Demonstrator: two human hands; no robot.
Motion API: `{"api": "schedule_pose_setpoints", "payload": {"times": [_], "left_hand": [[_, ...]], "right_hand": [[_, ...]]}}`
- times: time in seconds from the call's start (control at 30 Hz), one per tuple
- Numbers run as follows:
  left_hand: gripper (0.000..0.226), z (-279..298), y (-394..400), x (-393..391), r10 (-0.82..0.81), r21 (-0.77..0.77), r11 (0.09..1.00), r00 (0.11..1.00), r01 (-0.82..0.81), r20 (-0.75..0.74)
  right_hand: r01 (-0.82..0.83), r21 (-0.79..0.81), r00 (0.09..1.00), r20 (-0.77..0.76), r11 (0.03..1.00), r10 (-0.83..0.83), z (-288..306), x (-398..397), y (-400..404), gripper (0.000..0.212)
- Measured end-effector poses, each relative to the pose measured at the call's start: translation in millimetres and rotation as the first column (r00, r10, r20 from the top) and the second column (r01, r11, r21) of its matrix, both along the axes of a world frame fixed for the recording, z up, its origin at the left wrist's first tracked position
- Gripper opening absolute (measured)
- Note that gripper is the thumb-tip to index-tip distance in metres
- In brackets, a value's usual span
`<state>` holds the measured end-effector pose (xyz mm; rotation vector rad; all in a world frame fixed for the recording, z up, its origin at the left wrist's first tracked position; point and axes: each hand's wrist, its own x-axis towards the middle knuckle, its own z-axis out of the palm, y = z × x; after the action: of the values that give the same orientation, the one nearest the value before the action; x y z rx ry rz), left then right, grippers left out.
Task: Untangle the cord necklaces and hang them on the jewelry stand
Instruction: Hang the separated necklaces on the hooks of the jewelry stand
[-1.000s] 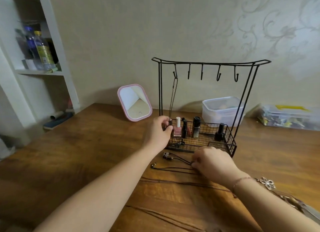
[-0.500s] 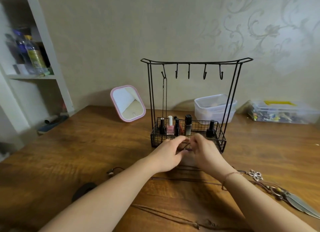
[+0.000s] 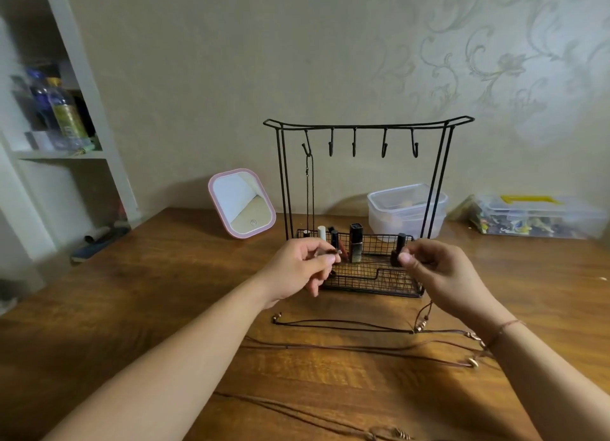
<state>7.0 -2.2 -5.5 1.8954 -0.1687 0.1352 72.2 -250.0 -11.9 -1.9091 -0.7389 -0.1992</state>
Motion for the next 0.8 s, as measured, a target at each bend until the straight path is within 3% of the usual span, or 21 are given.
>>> {"api": "schedule_pose_setpoints", "payload": {"times": [0.1, 0.23, 0.4, 0.47, 0.53, 0.67, 0.7, 0.8], "left_hand": [[0.013, 8, -3, 2, 0.042, -0.121, 0.992, 0.999, -0.041, 0.007], [0.016, 17, -3, 4, 0.042, -0.175, 0.984, 0.999, -0.037, 0.025], [0.016, 23, 6, -3, -0.052, -0.443, 0.895, 0.999, 0.041, -0.013], [0.017, 22, 6, -5, -0.092, -0.397, 0.914, 0.996, 0.079, -0.012], [0.018, 22, -1, -6, -0.130, -0.235, 0.964, 0.991, 0.120, -0.027], [0.021, 24, -21, -1, -0.002, 0.043, 0.999, 1.000, 0.003, -0.020], [0.023, 25, -22, 0, 0.029, 0.064, 0.998, 1.000, -0.028, -0.008], [0.028, 29, -14, 0, 0.085, 0.038, 0.996, 0.996, -0.085, 0.021]], "right_hand": [[0.007, 0.033, 1.000, -0.027, 0.999, -0.007, -5, 3, 1, 0.013], [-0.096, 0.134, 0.984, -0.137, 0.986, 0.114, -9, 2, 4, 0.017], [-0.216, 0.331, 0.896, -0.308, 0.919, 0.321, -4, 2, 7, 0.024], [-0.253, 0.309, 0.865, -0.353, 0.917, 0.357, 0, 0, 12, 0.024], [-0.269, 0.220, 0.872, -0.357, 0.938, 0.334, 5, -3, 23, 0.035], [-0.364, 0.130, 0.870, -0.305, 0.922, 0.386, 11, -7, 46, 0.062], [-0.365, 0.156, 0.863, -0.314, 0.918, 0.396, 12, -8, 49, 0.061], [-0.377, 0.259, 0.816, -0.362, 0.889, 0.451, 9, -5, 45, 0.030]]}}
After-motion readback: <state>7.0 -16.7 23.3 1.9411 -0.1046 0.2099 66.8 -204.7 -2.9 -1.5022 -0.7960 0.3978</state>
